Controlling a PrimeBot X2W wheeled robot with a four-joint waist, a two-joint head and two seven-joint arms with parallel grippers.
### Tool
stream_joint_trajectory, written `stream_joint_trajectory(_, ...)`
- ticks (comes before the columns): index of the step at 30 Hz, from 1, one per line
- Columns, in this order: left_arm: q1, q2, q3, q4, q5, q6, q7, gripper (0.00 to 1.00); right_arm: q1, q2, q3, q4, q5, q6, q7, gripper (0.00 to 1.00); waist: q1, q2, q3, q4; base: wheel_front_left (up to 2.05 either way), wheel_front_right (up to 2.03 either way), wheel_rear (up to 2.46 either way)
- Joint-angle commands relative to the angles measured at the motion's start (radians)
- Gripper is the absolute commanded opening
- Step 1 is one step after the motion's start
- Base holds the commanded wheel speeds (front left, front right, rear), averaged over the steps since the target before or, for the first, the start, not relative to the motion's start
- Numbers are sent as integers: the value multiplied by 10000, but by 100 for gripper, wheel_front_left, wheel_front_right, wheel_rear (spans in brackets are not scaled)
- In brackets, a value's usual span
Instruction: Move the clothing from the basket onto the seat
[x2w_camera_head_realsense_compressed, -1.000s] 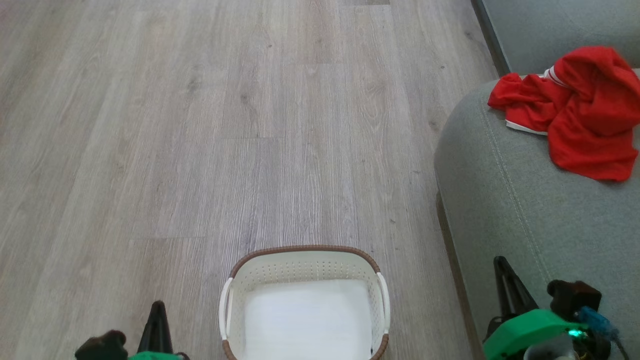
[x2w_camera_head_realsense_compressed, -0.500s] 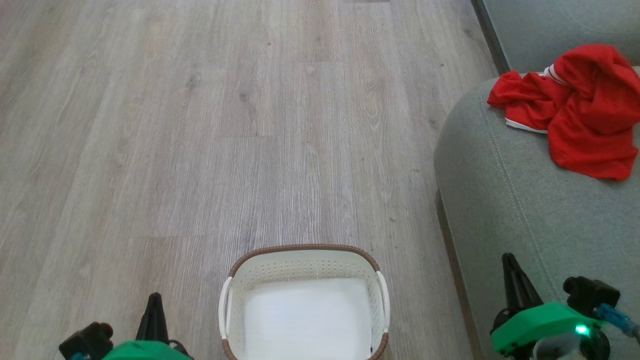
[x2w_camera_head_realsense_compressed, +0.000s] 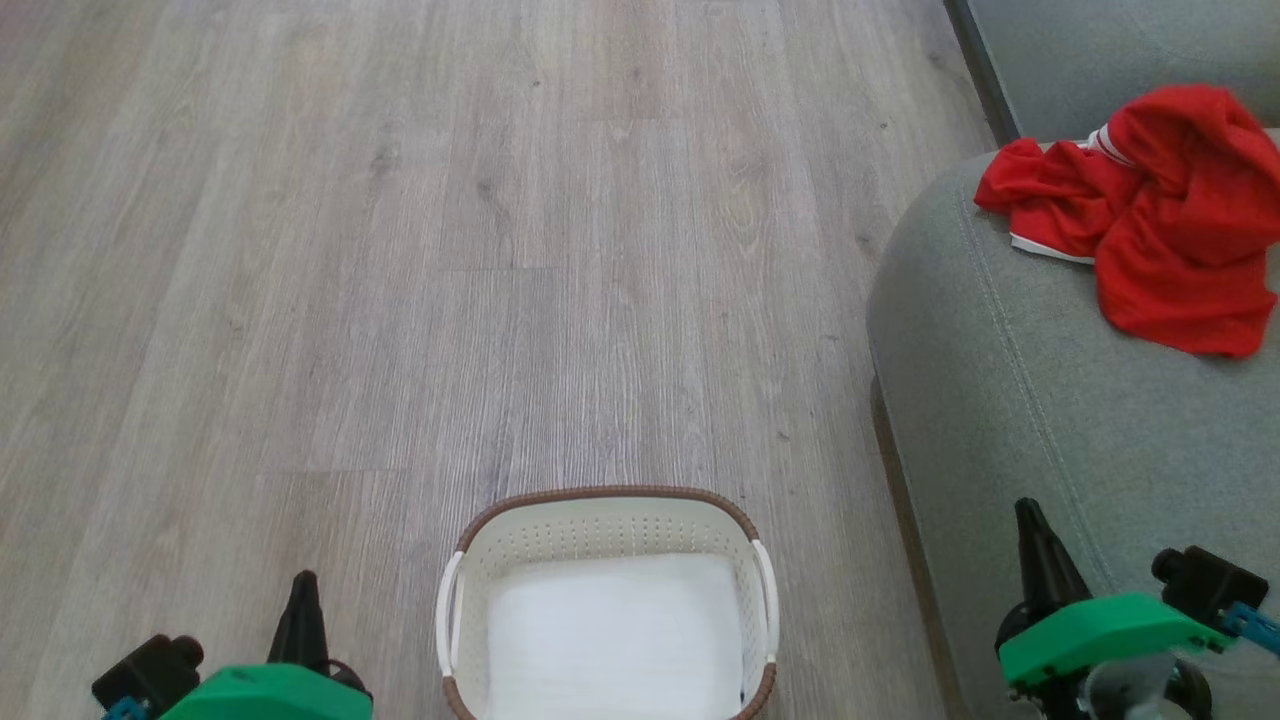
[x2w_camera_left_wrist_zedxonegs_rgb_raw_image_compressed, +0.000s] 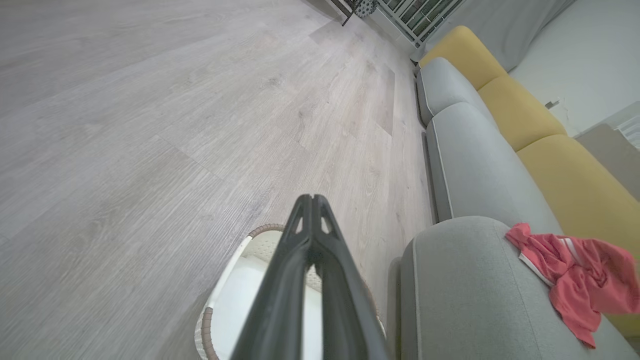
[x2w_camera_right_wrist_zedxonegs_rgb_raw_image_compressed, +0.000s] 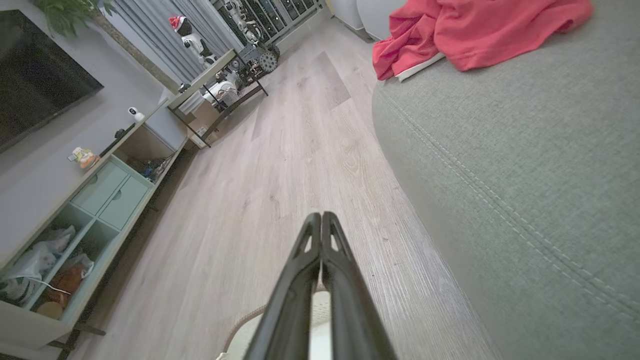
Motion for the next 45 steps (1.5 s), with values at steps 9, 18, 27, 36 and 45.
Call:
stream_joint_trajectory(9, -665, 14, 362, -263, -1029, -238, 259, 0, -644, -10, -72, -416, 1183, 36, 298, 0, 0, -1, 30, -11, 0, 0, 0)
stream_joint_trajectory(18, -867, 8, 531, -237, -1980, -443, 519, 0, -736, -9, -163, -457, 2258, 42, 560, 0, 0, -1, 61, -23, 0, 0, 0)
stream_joint_trajectory(27, -1068, 2, 700, -212, -2928, -646, 777, 0, -828, -8, -253, -497, 3330, 48, 820, 0, 0, -1, 93, -35, 0, 0, 0)
stream_joint_trajectory(36, -1269, -5, 869, -187, -3879, -851, 1037, 0, -920, -6, -344, -537, 4405, 54, 1082, 0, 0, -1, 124, -47, 0, 0, 0)
stream_joint_trajectory(45, -1471, -11, 1038, -161, -4830, -1055, 1297, 0, -1012, -5, -435, -578, 5481, 60, 1343, 0, 0, -1, 156, -59, 0, 0, 0)
